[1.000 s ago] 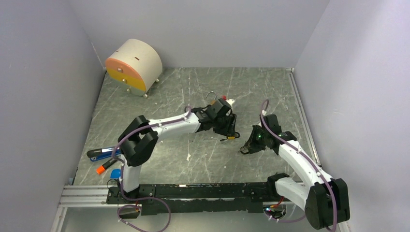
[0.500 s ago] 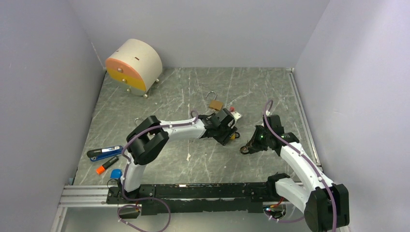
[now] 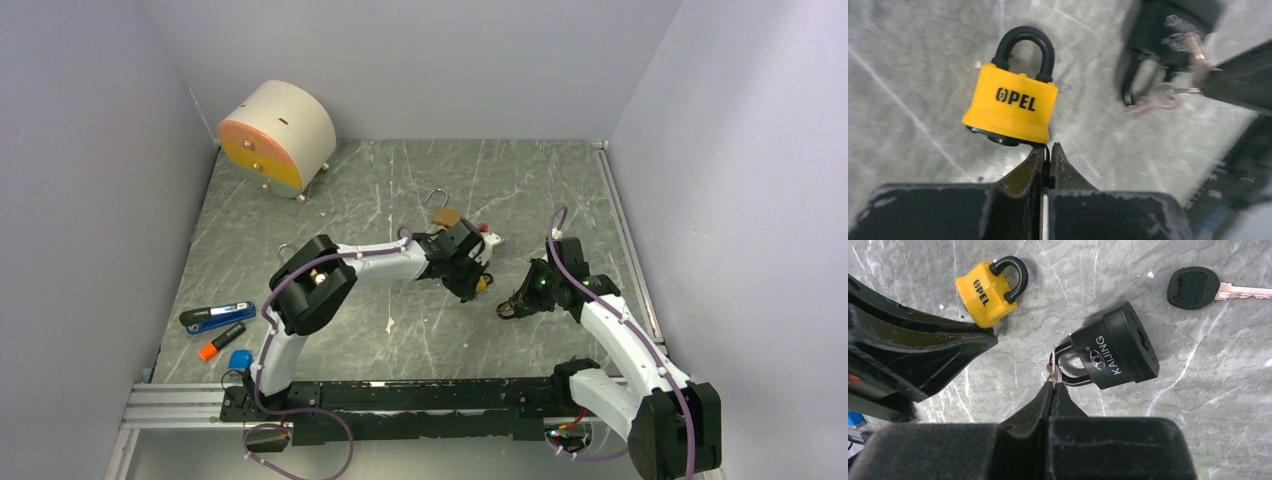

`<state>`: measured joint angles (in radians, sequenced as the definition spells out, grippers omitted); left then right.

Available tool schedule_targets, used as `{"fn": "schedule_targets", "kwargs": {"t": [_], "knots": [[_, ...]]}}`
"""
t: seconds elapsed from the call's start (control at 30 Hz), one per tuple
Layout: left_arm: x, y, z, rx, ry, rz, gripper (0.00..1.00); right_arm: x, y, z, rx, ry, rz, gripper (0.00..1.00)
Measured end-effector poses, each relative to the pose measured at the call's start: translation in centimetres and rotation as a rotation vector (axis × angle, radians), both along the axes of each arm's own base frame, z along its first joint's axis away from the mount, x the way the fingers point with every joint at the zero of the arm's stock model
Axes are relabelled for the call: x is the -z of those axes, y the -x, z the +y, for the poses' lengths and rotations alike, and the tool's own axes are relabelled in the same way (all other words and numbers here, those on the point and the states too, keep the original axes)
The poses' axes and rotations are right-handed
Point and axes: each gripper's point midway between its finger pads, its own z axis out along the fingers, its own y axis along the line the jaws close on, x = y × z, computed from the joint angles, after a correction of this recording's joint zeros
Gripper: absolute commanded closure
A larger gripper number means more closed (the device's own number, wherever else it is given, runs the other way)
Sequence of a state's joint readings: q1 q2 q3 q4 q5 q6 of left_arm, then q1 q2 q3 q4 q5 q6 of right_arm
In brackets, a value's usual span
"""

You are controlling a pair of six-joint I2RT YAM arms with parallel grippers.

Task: Unlock with the key
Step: Adjust the lock at the center of the board.

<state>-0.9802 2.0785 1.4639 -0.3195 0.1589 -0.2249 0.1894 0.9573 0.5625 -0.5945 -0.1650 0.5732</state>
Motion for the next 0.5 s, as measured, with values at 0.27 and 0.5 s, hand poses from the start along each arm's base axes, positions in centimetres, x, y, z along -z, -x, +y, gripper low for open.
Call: {"fn": "schedule_targets", "kwargs": {"t": [0.27, 0.5], "knots": [[-6.4, 0.9, 0.0, -0.190, 0.420, 0.555, 0.97, -0.1, -0.1, -0.1, 0.004, -0.001, 0.001, 1.00], [-11.1, 2.5, -1.3, -0.319, 0.688, 0.955, 0.97, -0.3, 0.1, 0.4, 0.003, -0.032, 0.010, 1.00]]}}
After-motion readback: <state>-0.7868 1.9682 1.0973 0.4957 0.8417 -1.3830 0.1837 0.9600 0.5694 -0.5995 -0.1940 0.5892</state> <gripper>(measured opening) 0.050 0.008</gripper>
